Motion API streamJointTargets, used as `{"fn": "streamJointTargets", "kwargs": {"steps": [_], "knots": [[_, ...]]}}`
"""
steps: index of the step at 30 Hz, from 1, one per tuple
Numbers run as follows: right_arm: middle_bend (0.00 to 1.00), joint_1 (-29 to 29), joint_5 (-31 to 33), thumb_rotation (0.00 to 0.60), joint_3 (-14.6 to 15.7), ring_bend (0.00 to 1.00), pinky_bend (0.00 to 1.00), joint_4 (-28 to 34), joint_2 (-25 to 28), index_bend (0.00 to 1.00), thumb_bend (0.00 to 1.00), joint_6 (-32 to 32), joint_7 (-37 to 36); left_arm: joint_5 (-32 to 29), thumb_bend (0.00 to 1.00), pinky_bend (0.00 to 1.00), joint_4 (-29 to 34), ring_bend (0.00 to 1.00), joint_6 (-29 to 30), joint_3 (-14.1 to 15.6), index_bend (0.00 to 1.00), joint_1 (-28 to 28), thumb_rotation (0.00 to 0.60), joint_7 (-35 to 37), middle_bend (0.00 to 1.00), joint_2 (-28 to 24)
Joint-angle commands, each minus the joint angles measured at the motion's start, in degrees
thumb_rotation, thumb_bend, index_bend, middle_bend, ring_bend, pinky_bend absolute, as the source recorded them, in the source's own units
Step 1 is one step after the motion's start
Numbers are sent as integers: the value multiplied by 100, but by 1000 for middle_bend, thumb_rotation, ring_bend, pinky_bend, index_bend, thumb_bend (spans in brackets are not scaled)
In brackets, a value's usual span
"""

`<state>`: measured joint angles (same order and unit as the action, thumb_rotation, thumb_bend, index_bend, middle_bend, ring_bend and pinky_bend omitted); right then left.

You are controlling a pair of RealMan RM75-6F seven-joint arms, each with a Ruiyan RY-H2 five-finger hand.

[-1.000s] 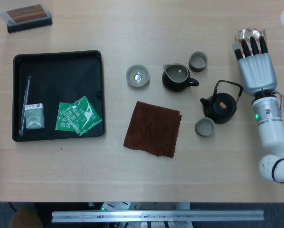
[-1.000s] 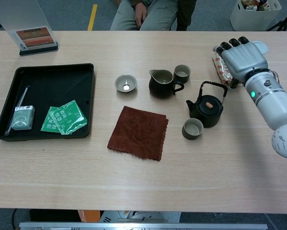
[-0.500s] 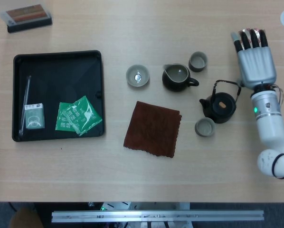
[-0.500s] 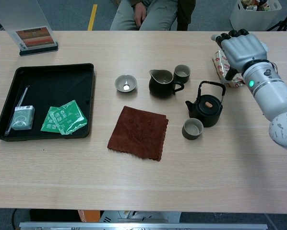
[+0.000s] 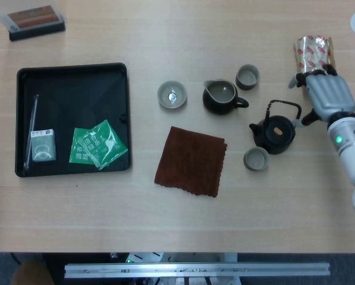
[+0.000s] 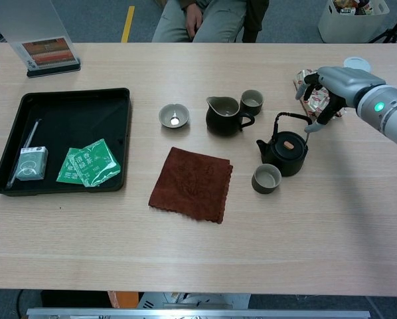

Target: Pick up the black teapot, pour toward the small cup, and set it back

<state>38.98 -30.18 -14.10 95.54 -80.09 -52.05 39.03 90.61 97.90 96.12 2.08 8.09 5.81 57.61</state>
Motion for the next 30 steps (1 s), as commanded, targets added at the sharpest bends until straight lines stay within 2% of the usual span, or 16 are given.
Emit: {"fn": "streamJointTargets", "kwargs": {"steps": [1,12,24,30], "knots": [[348,106,111,600,86,204,67,-161,-30,335,0,228,-227,-8,218,0,5,0,9,0,21,10,600,1,0,-8],[366,408,277,600,255,223,67,-366,-196,358,0,450,-685,-45,218,0,11,0,52,-33,21,34,600,-72,0,-19],[431,711,580,600,494,315,67,-269,-139,448,0,466,-806,-57,218,0,0,0,125,-41,21,90,600,-53,0,-24],[440,813,704,600,639,327,67,-270,-113,460,0,430,-830,-57,218,0,-3,0,126,-43,21,97,600,-79,0,-14]]}}
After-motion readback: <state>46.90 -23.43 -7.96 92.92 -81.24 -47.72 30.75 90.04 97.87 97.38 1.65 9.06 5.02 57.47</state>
